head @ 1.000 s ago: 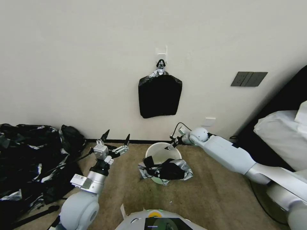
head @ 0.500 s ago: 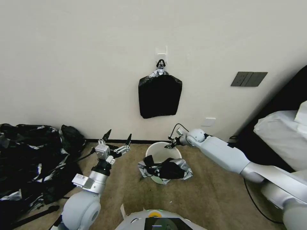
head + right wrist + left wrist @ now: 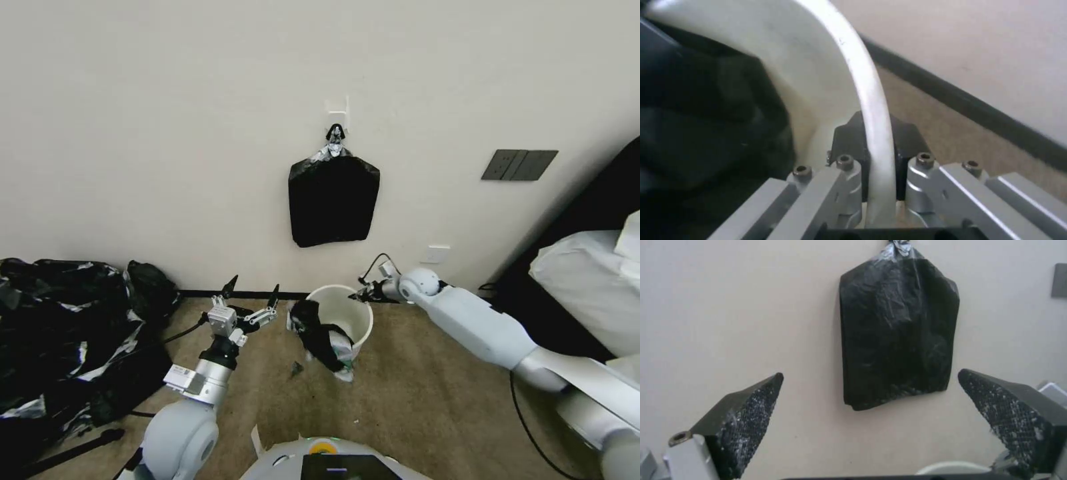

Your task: Place a trash bag onto the trash bin.

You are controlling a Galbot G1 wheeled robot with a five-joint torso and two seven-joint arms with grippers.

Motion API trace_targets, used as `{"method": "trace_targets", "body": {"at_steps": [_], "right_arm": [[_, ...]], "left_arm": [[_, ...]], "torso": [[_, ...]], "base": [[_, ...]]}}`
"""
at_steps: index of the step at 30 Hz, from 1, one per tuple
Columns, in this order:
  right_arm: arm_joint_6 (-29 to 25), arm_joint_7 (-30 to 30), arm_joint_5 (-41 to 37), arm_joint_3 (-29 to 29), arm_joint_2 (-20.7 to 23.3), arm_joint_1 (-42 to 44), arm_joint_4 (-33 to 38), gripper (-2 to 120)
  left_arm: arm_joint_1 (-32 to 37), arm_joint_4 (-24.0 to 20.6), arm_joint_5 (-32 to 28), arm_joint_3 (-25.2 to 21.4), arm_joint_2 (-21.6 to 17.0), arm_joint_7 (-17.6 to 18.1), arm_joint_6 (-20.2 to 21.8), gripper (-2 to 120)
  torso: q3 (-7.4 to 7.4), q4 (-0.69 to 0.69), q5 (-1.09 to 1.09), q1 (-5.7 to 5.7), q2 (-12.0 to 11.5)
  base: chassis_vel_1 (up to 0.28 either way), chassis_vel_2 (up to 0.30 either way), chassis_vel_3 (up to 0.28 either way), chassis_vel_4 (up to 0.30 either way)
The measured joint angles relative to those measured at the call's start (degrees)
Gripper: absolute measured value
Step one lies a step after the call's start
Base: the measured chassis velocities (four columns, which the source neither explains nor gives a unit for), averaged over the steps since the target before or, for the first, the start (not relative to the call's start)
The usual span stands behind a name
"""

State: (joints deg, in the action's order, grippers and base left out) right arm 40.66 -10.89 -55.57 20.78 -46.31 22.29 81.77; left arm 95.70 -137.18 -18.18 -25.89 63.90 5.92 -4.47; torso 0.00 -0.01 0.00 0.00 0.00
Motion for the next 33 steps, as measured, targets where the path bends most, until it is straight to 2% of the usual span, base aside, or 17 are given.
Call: {"method": "trace_targets", "body": {"at_steps": [1,2,6,7,9,10,14,19,21,23,26,33], "right_arm": [[0.0,6.7,-6.3,-2.5,0.7,2.5,1.8,6],[0.0,6.7,-6.3,-2.5,0.7,2.5,1.8,6],[-0.1,26.9,-24.5,-10.9,2.2,11.4,11.1,6],[-0.1,26.9,-24.5,-10.9,2.2,11.4,11.1,6],[-0.8,36.7,-32.5,-14.5,2.6,15.3,16.1,6],[-0.8,36.7,-32.5,-14.5,2.6,15.3,16.1,6],[-6.6,45.7,-35.3,-18.6,1.5,19.7,21.3,6],[-9.0,50.8,-36.2,-20.3,0.8,22.5,25.5,6],[-10.4,52.1,-35.4,-21.3,0.6,25.3,28.2,6],[-11.4,51.9,-33.0,-23.4,0.3,29.7,31.1,6],[-11.5,51.1,-31.2,-25.4,0.0,33.8,33.5,6],[-10.8,47.8,-24.8,-28.5,-1.4,41.0,35.6,6]], "left_arm": [[0.1,0.0,0.1,0.1,0.3,0.0,0.0,100],[0.1,0.0,0.1,0.1,0.3,0.0,0.0,100],[0.4,0.0,0.4,0.3,1.0,0.1,-0.2,100],[0.4,0.0,0.4,0.3,1.0,0.1,-0.2,100],[0.5,-0.1,0.4,0.3,1.4,0.2,-0.3,100],[0.5,-0.1,0.4,0.3,1.4,0.2,-0.3,100],[0.9,0.0,0.5,0.1,2.0,0.4,-0.5,100],[1.0,0.0,0.7,-0.2,2.3,2.4,-0.8,100],[0.7,0.5,0.8,-0.9,2.6,4.5,-1.0,100],[0.1,1.1,0.2,-2.0,3.0,7.0,-1.0,100],[-0.4,1.5,-1.7,-3.6,2.7,8.3,-0.3,100],[-1.8,2.0,-5.7,-6.9,-0.4,9.7,1.0,100]], "torso": [[0.0,0.0,0.0,0.0,0.0],[0.0,0.0,0.0,0.0,0.0],[0.0,0.0,0.02,0.0,0.0],[0.0,0.0,0.02,0.0,0.0],[-0.01,0.01,0.0,0.0,0.0],[-0.01,0.01,0.0,0.0,0.0],[0.0,0.0,0.0,0.0,0.0],[0.0,0.03,-0.03,0.0,0.0],[0.0,0.02,-0.01,0.0,0.0],[0.0,0.02,-0.01,0.0,0.0],[-0.01,0.0,-0.01,0.0,0.0],[0.0,0.0,-0.01,0.0,0.0]], "base": [[0.0,0.0,0.0,0.0],[0.0,0.0,0.0,0.0],[0.0,0.0,0.0,0.0],[0.0,0.0,0.0,0.0],[0.0,0.0,0.0,0.0],[0.0,0.0,0.0,0.0],[0.0,0.0,0.0,0.0],[0.0,0.0,0.0,0.0],[0.0,0.0,0.0,0.0],[0.0,0.0,0.0,0.0],[0.0,0.0,0.0,0.0],[0.0,0.0,0.0,0.0]]}}
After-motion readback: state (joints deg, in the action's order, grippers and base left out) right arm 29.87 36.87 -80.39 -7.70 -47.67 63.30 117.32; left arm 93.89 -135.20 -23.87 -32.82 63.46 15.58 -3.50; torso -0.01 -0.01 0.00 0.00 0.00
